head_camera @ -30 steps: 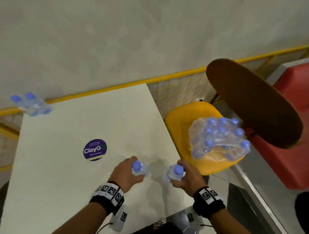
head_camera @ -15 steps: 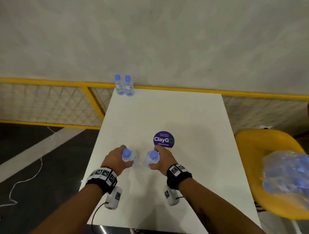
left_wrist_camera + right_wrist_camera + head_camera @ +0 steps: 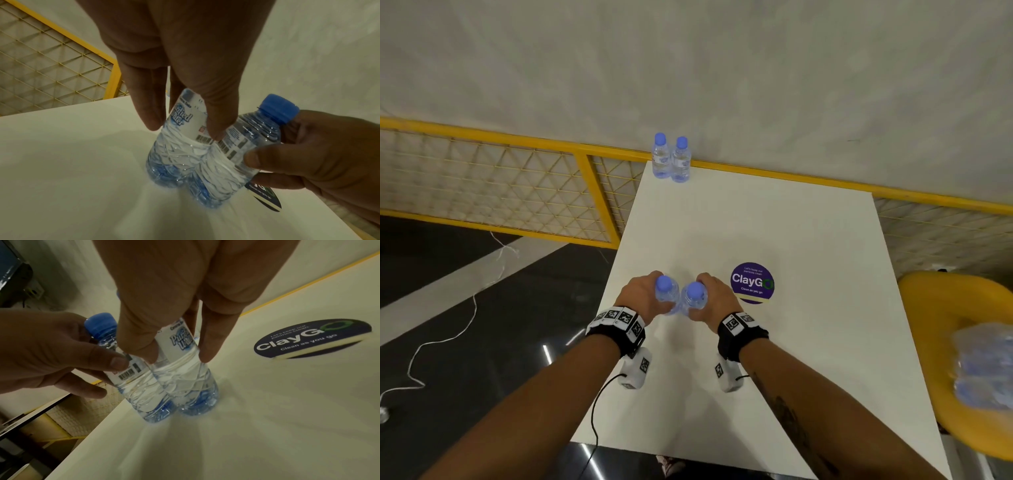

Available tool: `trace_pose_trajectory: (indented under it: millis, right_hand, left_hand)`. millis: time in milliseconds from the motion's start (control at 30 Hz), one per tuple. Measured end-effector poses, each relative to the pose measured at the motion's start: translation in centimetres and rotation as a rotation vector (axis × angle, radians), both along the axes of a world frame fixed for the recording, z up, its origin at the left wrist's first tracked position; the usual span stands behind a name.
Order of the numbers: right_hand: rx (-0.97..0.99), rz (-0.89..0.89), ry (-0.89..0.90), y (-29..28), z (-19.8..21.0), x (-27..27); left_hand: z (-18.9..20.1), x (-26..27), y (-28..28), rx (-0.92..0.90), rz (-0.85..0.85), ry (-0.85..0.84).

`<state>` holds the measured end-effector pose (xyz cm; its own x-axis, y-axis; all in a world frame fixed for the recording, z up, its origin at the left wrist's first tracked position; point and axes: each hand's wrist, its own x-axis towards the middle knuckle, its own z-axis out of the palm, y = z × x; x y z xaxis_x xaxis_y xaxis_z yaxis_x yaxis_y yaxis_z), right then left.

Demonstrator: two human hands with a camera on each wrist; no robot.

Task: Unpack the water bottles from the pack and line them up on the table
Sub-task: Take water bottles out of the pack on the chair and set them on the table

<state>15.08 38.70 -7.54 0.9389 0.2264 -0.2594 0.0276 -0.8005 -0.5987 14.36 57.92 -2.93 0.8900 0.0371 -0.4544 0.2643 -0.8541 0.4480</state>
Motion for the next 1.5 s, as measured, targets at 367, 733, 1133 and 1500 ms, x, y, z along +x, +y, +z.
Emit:
trace_pose_trajectory:
  millis: [367,733,1133,1500]
  right_hand:
    - [-0.003,0.021,0.014,-0.3,1.2,0.1]
    - [0.229,-0.278,0.096,-11.9,2.2,-8.4]
    - [0.236,-1.107,-0.046,-43.0,3.1,-24.4]
    - [0.154,-1.406,-0.053,-63.2,1.9,-29.5]
  left_hand:
    - [-0.7,0.2,0.5,-0.030,-0.005,0.016]
    - [3.1,-7.4,-4.6,-0.062,-0.232,-0.699]
    - [1.3,-11.8,-38.3,-0.427,-0.863,-0.069]
    - [-0.8,-17.6,-61.7,-0.530,-0.836,0.059]
